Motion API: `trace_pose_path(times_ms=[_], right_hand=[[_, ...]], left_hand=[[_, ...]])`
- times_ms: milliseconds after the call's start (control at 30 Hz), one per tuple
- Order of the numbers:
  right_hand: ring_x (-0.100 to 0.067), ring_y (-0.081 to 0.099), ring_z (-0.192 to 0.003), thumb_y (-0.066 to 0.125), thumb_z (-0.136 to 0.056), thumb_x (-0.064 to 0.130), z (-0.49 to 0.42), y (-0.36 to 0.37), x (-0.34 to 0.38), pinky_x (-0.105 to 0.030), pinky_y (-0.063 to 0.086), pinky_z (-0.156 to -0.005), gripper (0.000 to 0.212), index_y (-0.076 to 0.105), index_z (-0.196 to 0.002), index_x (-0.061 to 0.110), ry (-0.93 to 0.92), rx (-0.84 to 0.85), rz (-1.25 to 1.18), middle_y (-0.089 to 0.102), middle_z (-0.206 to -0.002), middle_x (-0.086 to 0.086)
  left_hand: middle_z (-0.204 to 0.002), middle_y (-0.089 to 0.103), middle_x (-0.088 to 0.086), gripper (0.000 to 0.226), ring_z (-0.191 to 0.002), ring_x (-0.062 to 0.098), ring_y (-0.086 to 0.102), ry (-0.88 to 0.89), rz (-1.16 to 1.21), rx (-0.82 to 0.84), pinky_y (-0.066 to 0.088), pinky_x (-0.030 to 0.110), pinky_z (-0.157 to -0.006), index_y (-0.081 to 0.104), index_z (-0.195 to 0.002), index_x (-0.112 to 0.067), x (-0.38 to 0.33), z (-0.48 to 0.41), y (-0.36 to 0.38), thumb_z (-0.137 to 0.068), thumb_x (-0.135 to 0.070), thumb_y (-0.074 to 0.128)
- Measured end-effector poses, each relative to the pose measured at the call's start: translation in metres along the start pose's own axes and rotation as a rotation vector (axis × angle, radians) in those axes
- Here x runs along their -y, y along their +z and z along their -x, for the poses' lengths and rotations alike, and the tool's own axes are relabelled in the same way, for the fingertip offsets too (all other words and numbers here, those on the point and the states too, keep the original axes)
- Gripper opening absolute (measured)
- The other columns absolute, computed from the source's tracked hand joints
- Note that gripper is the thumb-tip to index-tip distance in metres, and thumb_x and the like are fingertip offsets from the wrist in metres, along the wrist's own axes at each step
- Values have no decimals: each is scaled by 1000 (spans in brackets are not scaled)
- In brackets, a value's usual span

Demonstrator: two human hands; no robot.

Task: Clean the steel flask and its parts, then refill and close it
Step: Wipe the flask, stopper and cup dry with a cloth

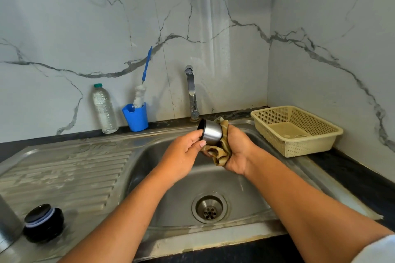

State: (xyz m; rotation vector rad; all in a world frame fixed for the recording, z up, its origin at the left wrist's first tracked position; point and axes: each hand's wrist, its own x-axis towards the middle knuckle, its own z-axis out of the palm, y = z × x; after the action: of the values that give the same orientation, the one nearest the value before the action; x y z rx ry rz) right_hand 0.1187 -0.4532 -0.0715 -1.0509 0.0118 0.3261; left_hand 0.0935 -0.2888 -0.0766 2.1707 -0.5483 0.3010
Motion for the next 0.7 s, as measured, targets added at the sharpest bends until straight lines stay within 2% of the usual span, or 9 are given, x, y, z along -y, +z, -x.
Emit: trace_pose_path(times_ms=[33,67,133,233,300,367,467,533,700], right_hand=[[-29,70,-84,45,-106,41,0,0,0,-38,53,-98,47,69,-120,4,18,-20,18,72,-104,-21],[-29,71,-79,45,-106,40,0,1,1,-36,57,-88,45,69,-119,4,40,-44,63,73,-101,-22],[-26,68,-63,44,-108,36,1,3,0,-29,52,-55,42,69,-112,4,42,-94,182,74,-89,-21],[-21,57,-45,44,-109,36,2,6,-2,-23,37,-36,42,68,-95,4,-32,-141,321,67,-68,-19],[-26,59,-45,45,-108,38,3,6,-1,-25,40,-36,45,67,-101,-1,-90,-127,339,67,-70,-23],[-32,61,-48,46,-107,41,3,0,2,-29,46,-38,48,63,-113,-3,-124,-101,297,68,-78,-29],[-33,60,-50,43,-105,48,4,-5,3,-30,49,-38,53,64,-114,1,-104,-4,133,67,-82,-26],[-27,58,-54,38,-106,51,4,-1,1,-29,48,-42,53,68,-108,7,-79,57,41,65,-77,-17],[-27,56,-52,26,-109,51,10,9,-4,-36,48,-46,64,64,-110,-1,-63,86,162,60,-69,-20]], left_hand=[[-115,73,-11,29,-110,4,66,8,-78,10,49,19,-92,66,-132,-25,2,-1,0,-107,-20,52],[-108,73,-7,25,-105,9,66,14,-168,20,47,17,-85,68,-125,-21,5,-1,0,-107,-19,52],[-98,68,-3,20,-99,14,65,12,-316,23,44,18,-74,69,-115,-12,9,-2,1,-107,-15,51],[-113,66,5,25,-103,12,61,-7,-387,8,48,29,-85,68,-123,-11,7,-3,3,-107,-11,49],[-106,67,3,20,-102,18,63,-14,-378,4,48,29,-81,67,-117,-12,5,-4,2,-107,-14,50],[-94,67,-8,15,-96,11,64,0,-295,18,44,15,-72,66,-111,-20,4,-2,2,-107,-18,51],[-119,71,-15,31,-113,-3,63,22,-20,31,47,13,-94,63,-134,-30,-4,4,2,-107,-19,52],[-126,70,-16,34,-118,-6,61,33,68,-1,46,13,-100,61,-138,-29,-7,4,4,-107,-17,52],[-117,72,2,29,-107,16,66,-17,-239,-87,44,13,-75,64,-133,-20,2,-3,-1,-107,-17,52]])
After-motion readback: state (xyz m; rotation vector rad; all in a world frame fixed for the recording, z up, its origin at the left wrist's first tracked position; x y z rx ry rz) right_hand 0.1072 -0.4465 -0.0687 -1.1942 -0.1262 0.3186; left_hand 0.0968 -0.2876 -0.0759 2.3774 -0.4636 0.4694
